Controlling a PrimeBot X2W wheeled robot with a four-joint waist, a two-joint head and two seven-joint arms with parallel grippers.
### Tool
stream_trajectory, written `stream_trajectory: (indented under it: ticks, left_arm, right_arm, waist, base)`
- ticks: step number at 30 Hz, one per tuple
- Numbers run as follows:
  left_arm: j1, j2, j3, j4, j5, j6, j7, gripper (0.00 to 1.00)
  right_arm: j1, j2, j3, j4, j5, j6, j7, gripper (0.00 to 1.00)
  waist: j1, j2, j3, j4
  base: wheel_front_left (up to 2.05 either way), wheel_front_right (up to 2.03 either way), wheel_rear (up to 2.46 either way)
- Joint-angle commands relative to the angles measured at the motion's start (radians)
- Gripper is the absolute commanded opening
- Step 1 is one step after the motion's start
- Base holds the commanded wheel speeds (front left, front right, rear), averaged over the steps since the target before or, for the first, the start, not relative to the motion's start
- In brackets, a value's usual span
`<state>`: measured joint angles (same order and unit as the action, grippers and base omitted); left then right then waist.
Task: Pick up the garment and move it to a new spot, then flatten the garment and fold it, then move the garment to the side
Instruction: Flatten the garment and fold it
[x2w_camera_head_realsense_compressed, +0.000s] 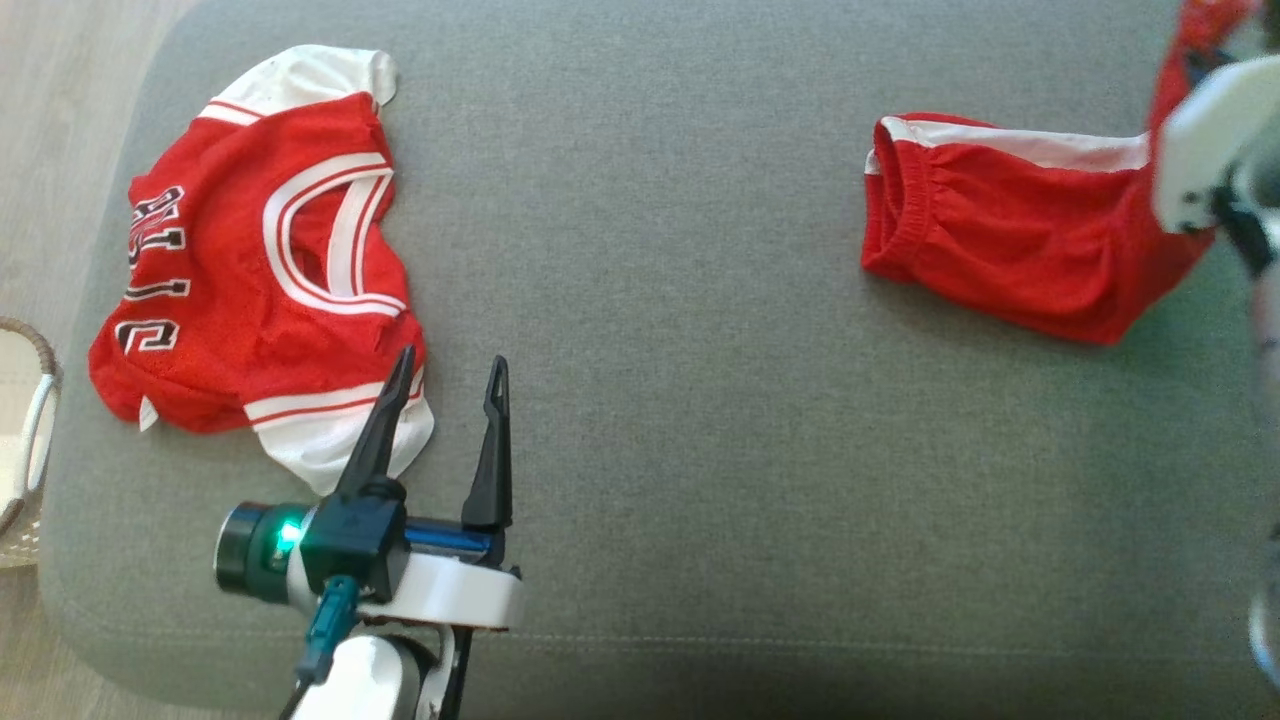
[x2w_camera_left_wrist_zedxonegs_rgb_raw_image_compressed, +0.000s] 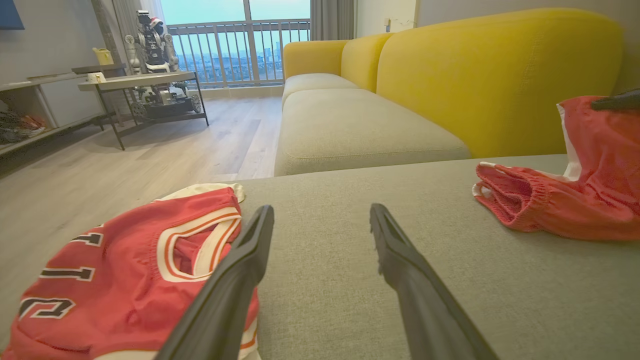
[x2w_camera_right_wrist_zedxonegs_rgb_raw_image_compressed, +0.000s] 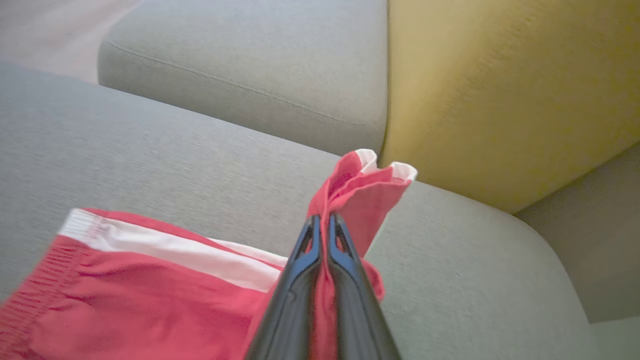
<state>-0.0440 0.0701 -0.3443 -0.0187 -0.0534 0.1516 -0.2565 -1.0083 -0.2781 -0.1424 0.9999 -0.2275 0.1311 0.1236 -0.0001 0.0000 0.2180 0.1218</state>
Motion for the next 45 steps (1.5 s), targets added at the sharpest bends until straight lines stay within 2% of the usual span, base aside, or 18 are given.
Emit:
stream_trajectory:
  ticks: [1,7,11,15,23,24,25,28,32,34,35,40,45]
  left_arm:
    - [-0.020,0.014,0.028,-0.032,0.011,0.012,-0.005,1.00]
    - [-0.024,0.015,0.019,-0.021,0.032,0.023,-0.005,1.00]
    - [-0.026,0.012,0.012,-0.010,0.032,0.026,-0.005,1.00]
    - [-0.027,0.010,0.008,0.001,0.026,0.026,-0.005,1.00]
    - [-0.022,0.005,0.011,0.010,0.011,0.030,-0.005,1.00]
    - [-0.021,0.004,0.011,0.009,0.010,0.032,-0.005,1.00]
    - [-0.020,0.004,0.012,0.009,0.009,0.033,-0.005,1.00]
    - [-0.017,0.002,0.011,0.008,0.008,0.036,-0.005,1.00]
    - [-0.018,0.002,0.021,-0.001,0.010,0.045,-0.005,1.00]
    - [-0.017,0.005,0.030,-0.010,0.012,0.050,-0.005,1.00]
    - [-0.017,0.005,0.030,-0.010,0.012,0.050,-0.005,1.00]
    - [-0.007,0.011,0.053,-0.027,0.010,0.062,-0.005,1.00]
    - [0.004,0.018,0.065,-0.032,0.007,0.061,-0.005,1.00]
  right_arm:
    - [-0.002,0.019,0.018,-0.046,0.002,0.000,0.002,0.00]
    - [0.015,0.142,0.046,-0.099,0.028,0.000,0.027,0.00]
    - [0.035,0.194,0.082,-0.116,0.038,0.000,0.040,0.00]
    - [0.067,0.218,0.135,-0.122,0.054,0.000,0.057,0.00]
    - [0.164,0.227,0.215,-0.185,0.094,0.000,0.084,0.00]
    - [0.178,0.227,0.222,-0.203,0.105,0.000,0.078,0.42]
    - [0.194,0.227,0.233,-0.225,0.123,0.000,0.069,1.00]
    - [0.244,0.228,0.253,-0.308,0.180,0.000,0.029,1.00]
    - [0.321,0.228,0.213,-0.447,0.209,0.000,-0.025,1.00]
    - [0.362,0.228,0.173,-0.522,0.184,0.000,-0.049,1.00]
    - [0.362,0.228,0.173,-0.522,0.184,0.000,-0.049,1.00]
    - [0.513,0.224,0.044,-0.695,0.095,0.000,-0.130,1.00]
    - [0.653,0.220,-0.035,-0.759,0.098,0.000,-0.165,1.00]
  waist:
    - [0.0001,0.0000,-0.001,0.003]
    - [0.0001,0.0000,-0.006,0.021]
    - [0.0001,0.0000,-0.009,0.039]
    - [0.0001,0.0000,-0.012,0.059]
    - [0.0001,0.0000,-0.013,0.068]
    - [0.0001,0.0000,-0.012,0.065]
    - [0.0001,0.0000,-0.012,0.061]
    - [0.0001,0.0000,-0.015,0.047]
    - [0.0001,0.0000,-0.022,0.019]
    - [0.0001,0.0000,-0.028,0.003]
    - [0.0001,0.0000,-0.028,0.003]
    - [0.0001,0.0000,-0.048,-0.043]
    - [0.0001,0.0000,-0.060,-0.070]
  base:
    - [0.00,0.00,0.00]
    - [0.00,0.00,0.00]
    - [0.00,0.00,0.00]
    - [0.00,0.00,0.00]
    - [0.00,0.00,0.00]
    - [0.00,0.00,0.00]
    - [0.00,0.00,0.00]
    - [0.00,0.00,0.00]
    - [0.00,0.00,0.00]
    - [0.00,0.00,0.00]
    - [0.00,0.00,0.00]
    - [0.00,0.00,0.00]
    - [0.00,0.00,0.00]
